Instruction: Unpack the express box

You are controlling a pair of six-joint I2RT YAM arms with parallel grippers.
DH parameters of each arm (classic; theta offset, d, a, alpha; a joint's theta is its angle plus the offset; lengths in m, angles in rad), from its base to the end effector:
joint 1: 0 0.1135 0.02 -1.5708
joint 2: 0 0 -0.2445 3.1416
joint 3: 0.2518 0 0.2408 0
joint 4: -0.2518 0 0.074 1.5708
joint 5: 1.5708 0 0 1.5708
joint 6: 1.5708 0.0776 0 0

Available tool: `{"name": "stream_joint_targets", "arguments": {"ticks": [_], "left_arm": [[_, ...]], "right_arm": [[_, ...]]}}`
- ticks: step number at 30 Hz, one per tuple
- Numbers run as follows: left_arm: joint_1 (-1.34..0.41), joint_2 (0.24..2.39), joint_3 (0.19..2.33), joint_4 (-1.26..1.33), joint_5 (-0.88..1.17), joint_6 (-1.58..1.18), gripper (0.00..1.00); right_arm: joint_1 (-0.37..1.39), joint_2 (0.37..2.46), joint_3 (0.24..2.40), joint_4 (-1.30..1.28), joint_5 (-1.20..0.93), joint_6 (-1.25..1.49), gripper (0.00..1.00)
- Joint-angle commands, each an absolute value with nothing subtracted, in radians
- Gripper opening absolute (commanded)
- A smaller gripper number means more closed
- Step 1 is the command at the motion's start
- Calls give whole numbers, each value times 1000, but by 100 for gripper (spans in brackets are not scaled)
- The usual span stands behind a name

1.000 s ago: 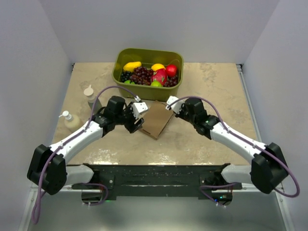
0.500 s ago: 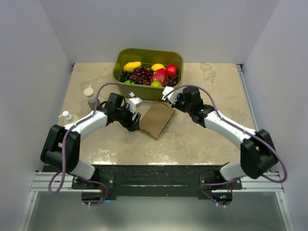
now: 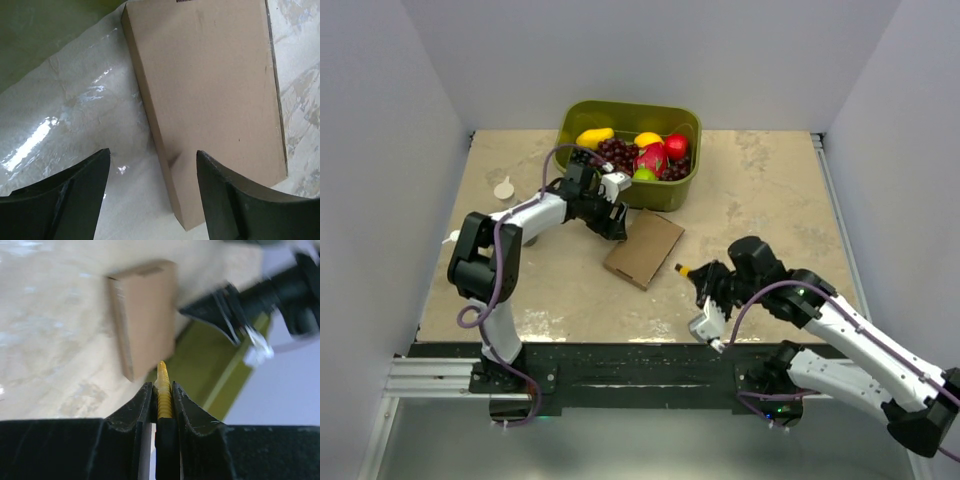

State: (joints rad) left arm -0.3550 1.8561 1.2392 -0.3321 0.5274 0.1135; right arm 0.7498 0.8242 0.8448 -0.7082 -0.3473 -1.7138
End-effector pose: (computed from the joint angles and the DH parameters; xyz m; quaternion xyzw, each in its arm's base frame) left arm 0.3576 -0.1742 0.1475 0.2909 0.8755 -0.2819 0.2633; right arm 0.1280 0.1552 0.2645 -0.8643 0.2265 -0.0567 0.4454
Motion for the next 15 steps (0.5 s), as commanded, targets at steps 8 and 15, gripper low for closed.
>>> {"name": "stream_joint_targets", "arguments": {"ticks": [8, 15], "left_arm": [[-405, 1997, 1298, -324, 535, 51, 73], [-434, 2046, 1328, -365, 509, 54, 71]], "right_arm": [[963, 899, 744, -908, -342, -2218, 0], [1213, 1115, 761, -672, -174, -2045, 0]]}}
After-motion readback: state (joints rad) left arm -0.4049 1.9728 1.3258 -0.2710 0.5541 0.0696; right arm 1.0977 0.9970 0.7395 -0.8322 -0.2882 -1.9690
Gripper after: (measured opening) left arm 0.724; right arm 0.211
